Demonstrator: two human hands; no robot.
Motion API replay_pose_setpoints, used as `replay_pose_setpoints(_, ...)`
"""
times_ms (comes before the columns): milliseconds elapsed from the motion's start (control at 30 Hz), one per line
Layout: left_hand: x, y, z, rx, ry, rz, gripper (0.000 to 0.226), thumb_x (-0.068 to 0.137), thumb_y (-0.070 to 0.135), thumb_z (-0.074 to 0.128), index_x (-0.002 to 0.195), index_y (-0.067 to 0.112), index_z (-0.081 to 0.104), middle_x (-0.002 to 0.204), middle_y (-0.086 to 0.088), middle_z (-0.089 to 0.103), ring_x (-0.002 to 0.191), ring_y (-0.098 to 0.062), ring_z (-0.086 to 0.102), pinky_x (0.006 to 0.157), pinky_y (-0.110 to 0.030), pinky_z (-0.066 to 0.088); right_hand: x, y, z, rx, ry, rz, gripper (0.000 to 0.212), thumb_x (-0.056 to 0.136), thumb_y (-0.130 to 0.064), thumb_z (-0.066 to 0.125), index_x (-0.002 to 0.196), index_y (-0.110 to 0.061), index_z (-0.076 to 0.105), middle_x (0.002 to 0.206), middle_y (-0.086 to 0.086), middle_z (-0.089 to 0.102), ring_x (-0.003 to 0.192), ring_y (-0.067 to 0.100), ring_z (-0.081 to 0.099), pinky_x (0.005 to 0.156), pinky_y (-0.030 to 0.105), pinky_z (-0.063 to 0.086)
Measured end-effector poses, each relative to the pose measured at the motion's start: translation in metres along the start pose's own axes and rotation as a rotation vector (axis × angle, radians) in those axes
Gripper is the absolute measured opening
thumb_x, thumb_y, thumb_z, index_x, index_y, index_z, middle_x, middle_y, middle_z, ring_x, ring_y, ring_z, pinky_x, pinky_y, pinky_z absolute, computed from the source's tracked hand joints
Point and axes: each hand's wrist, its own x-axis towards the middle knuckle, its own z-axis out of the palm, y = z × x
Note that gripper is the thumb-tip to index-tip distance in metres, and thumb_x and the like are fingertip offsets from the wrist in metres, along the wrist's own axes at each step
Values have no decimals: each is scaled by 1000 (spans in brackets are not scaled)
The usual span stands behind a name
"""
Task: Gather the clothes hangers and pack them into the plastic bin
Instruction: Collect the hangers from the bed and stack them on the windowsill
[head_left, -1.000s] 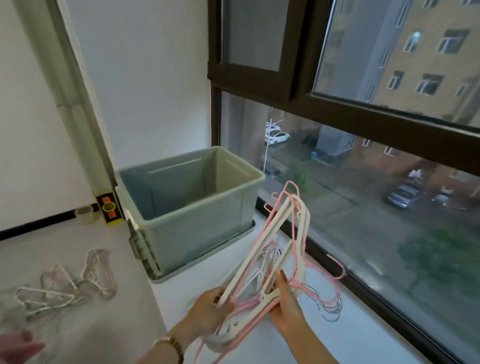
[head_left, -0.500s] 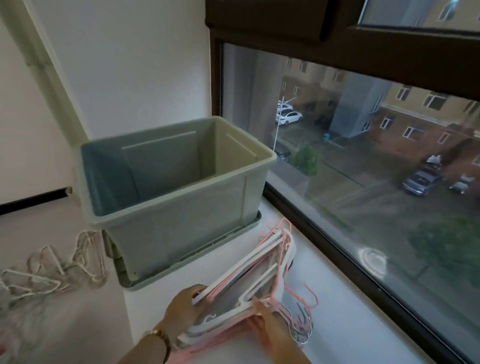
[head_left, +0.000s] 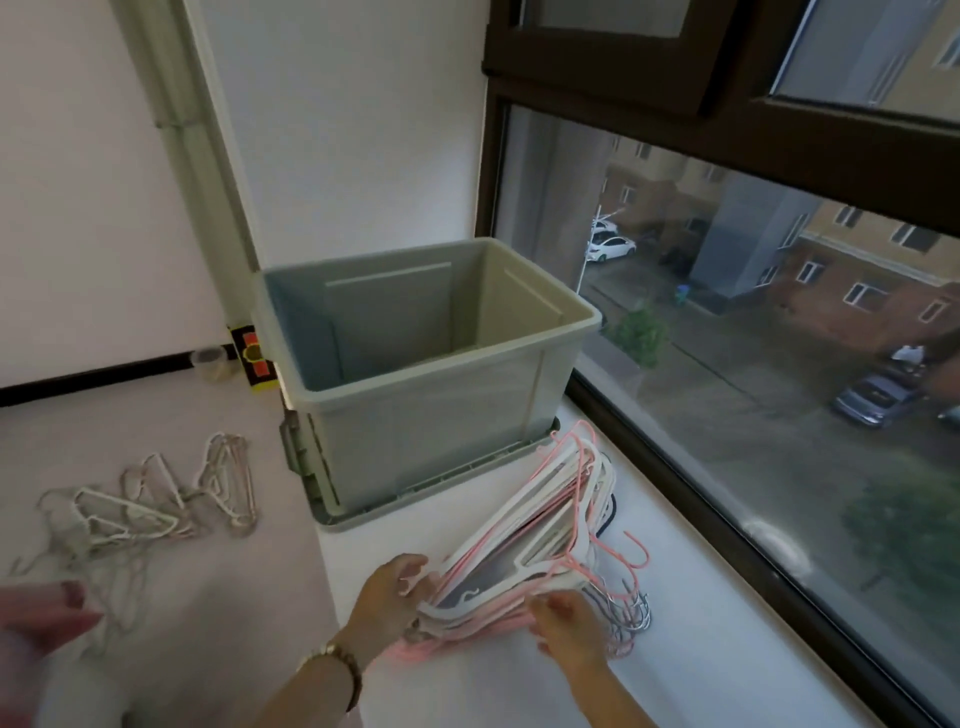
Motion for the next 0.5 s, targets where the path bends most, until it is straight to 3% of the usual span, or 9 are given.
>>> replay_pose_setpoints(67, -23, -9, -24, -24, 54, 24, 25, 89, 26, 60, 113, 20, 58, 115, -1, 61, 103, -15, 59, 84, -19, 46, -17, -6, 12, 23, 36, -76, 27, 77, -19, 76, 96, -5, 63, 95, 17, 69, 83, 27, 64, 74, 40, 54)
replay_pose_setpoints(133, -51, -23, -51, -81, 105, 2, 16, 87, 25, 63, 103, 23, 58, 109, -5, 65, 98, -19, 63, 81, -21, 46, -45, -15, 31, 41, -25, -115, 23, 78, -21, 75, 95, -12, 63, 100, 13, 67, 93, 25, 62, 86, 43, 51)
replay_pose_setpoints(233, -103, -53, -102, -176, 204, -38, 9, 86, 21, 65, 94, 21, 60, 93, -5, 64, 88, -22, 61, 72, -20, 45, -100, -30, 78, 52, -194, -151, 16, 81, -22, 72, 93, -13, 65, 101, 8, 67, 93, 23, 64, 73, 32, 53)
replay_pose_setpoints(300, -140, -79, -138, -229, 286, -57, 9, 88, 16, 62, 94, 20, 57, 87, 0, 60, 90, -19, 58, 65, -12, 42, -138, -33, 115, 38, -310, -168, 22, 83, -24, 70, 100, -11, 65, 103, 7, 66, 88, 18, 63, 64, 23, 52)
replay_pose_setpoints(400, -207, -120, -196, -248, 332, -90, 19, 92, 13, 55, 108, 22, 52, 96, 12, 55, 93, -6, 53, 71, -4, 39, -200, -30, 175, 26, -419, -185, 30, 86, -23, 67, 112, -8, 62, 107, 7, 64, 88, 17, 61, 65, 24, 51)
replay_pose_setpoints(500, -283, -167, -262, -264, 474, -124, 30, 94, 20, 52, 123, 10, 56, 110, 2, 56, 102, -9, 51, 77, -10, 40, -272, -28, 244, -31, -540, -219, 33, 88, -19, 65, 117, -6, 60, 107, 10, 65, 87, 16, 62, 67, 26, 51)
